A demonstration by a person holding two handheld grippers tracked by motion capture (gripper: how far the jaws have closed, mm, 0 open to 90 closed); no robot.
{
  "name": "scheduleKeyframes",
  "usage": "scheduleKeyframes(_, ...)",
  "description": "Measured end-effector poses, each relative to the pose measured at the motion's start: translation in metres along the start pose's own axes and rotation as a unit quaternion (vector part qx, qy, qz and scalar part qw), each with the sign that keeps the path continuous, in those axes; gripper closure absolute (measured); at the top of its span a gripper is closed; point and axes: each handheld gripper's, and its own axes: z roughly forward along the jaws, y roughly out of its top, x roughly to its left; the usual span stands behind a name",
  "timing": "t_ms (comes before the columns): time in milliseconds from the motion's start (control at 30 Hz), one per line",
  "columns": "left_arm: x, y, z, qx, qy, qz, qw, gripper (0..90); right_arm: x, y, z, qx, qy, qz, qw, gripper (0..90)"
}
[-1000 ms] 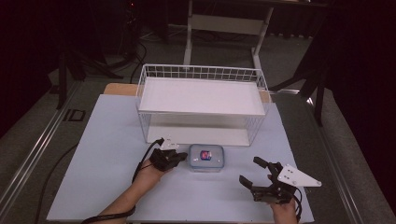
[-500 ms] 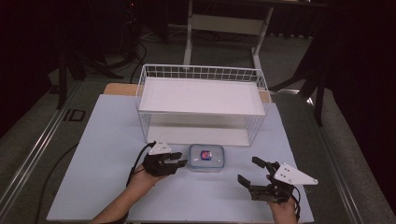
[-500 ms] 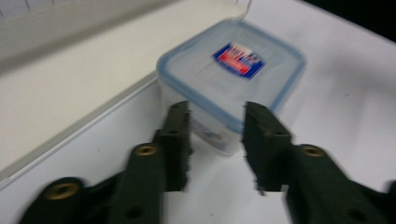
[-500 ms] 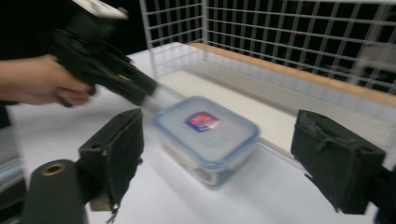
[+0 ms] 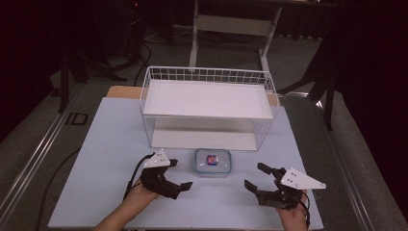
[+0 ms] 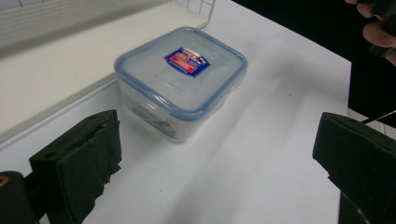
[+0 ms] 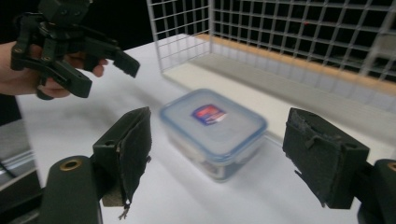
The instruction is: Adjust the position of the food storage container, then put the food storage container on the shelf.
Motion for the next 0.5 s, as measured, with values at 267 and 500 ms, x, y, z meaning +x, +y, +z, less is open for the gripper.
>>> scheduleKeyframes(267, -0.004, 0.008, -0.006, -0.025, 0.011, -0.003, 0.9996, 2.2, 0.007, 0.002, 0.012, 0.04, 0.0, -0.006, 0.9992, 19.8)
scheduleKeyframes(500, -0.001, 0.017, -0.008, -0.025, -0.02, -0.017, 0.9994, 2.3, 0.002, 0.011, 0.017, 0.044, -0.006, -0.002, 0.999, 19.9)
